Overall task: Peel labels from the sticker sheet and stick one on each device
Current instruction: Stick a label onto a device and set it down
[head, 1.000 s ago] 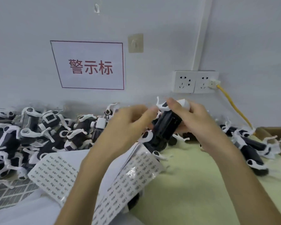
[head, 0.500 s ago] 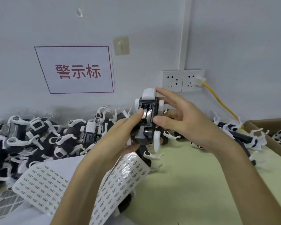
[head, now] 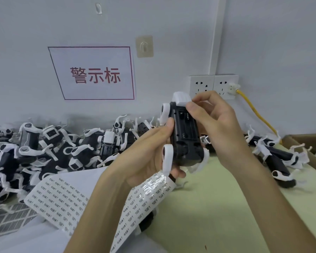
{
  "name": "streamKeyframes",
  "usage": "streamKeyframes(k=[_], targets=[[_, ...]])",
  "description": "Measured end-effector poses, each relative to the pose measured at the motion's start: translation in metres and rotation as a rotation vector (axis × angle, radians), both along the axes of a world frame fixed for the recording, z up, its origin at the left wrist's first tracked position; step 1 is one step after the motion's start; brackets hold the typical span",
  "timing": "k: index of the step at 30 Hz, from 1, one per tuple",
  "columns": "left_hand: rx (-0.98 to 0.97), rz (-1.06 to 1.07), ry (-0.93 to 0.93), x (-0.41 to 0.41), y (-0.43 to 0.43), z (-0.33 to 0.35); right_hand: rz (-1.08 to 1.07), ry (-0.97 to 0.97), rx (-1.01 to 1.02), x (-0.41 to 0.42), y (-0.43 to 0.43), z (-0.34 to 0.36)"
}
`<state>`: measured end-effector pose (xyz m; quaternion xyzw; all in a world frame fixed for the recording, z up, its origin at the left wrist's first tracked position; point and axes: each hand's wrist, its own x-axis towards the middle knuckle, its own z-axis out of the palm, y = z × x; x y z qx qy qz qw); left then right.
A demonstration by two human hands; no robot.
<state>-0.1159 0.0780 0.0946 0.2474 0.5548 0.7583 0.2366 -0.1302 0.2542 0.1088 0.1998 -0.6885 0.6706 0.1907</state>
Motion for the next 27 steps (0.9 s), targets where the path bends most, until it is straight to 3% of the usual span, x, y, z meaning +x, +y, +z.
streamKeyframes(k=[5, 10, 12, 16, 18, 21, 24, 27], targets=[[-0.135, 0.263, 0.109, -0.004, 0.001, -0.001, 0.015, -0.092, 0.042, 0.003, -0.004, 0.001], [-0.133, 0.392, 0.125, -0.001, -0.003, 0.003, 0.253, -0.062, 0.173, 0.005, 0.003, 0.001], [-0.078, 0.428, 0.105, 0.0, -0.005, 0.007, 0.276, -0.029, 0.275, 0.004, 0.004, 0.001], [0.114, 0.578, -0.023, -0.004, -0.016, 0.016, 0.072, -0.062, 0.419, -0.005, -0.001, -0.009], [0.255, 0.609, -0.055, -0.005, -0.026, 0.018, 0.001, -0.186, 0.65, -0.011, -0.001, -0.018], [0.333, 0.633, -0.059, -0.003, -0.038, 0.019, 0.176, -0.438, 0.923, -0.016, -0.007, -0.035], [0.319, 0.651, -0.052, -0.008, -0.047, 0.018, 0.329, -0.485, 0.946, -0.014, -0.023, -0.05], [0.207, 0.65, 0.005, -0.006, -0.047, 0.018, 0.315, -0.407, 0.856, -0.017, -0.034, -0.059]])
